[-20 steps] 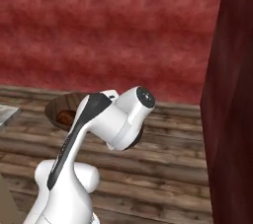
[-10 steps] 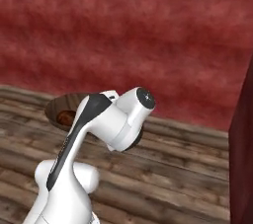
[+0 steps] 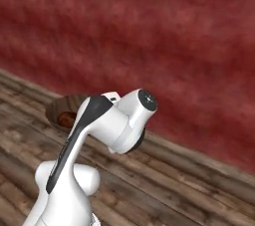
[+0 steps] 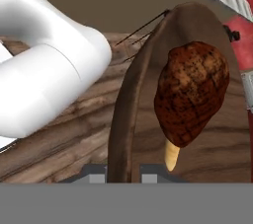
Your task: Place one of the steaks on the plate and the other in the bowl. Then place the bowl in the fridge.
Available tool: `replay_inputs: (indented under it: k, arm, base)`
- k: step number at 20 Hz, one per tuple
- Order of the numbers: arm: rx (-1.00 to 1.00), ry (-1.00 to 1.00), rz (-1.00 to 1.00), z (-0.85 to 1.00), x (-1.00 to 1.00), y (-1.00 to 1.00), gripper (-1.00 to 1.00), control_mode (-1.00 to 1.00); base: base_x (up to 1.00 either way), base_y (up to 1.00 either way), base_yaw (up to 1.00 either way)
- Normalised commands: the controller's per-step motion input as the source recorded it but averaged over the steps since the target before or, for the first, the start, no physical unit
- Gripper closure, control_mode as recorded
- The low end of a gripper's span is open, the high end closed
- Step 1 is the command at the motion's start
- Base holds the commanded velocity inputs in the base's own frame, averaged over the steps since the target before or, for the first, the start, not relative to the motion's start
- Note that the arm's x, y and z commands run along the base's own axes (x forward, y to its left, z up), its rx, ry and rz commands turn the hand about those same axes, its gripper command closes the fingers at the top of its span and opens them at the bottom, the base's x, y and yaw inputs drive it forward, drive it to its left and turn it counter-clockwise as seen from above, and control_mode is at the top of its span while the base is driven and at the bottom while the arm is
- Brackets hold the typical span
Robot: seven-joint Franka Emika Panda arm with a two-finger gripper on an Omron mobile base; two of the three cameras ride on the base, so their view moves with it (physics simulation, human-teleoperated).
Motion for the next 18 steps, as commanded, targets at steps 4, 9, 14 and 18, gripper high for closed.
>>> replay_inputs:
  k: [4,9,14,18]
  arm:
    - [0.0,0.0,0.0,0.0,0.0,0.0,1.0,1.0]
    - [0.0,0.0,0.0,0.0,0.0,0.0,1.0,1.0]
    - [0.0,0.0,0.0,0.0,0.0,0.0,1.0,1.0]
    - [0.0,0.0,0.0,0.0,0.0,0.0,1.0,1.0]
  base:
    - [1.0,-0.25,0.56]
    - [1.0,-0.3,0.57]
    - [1.0,-0.34,0.53]
    - [1.0,-0.35,0.49]
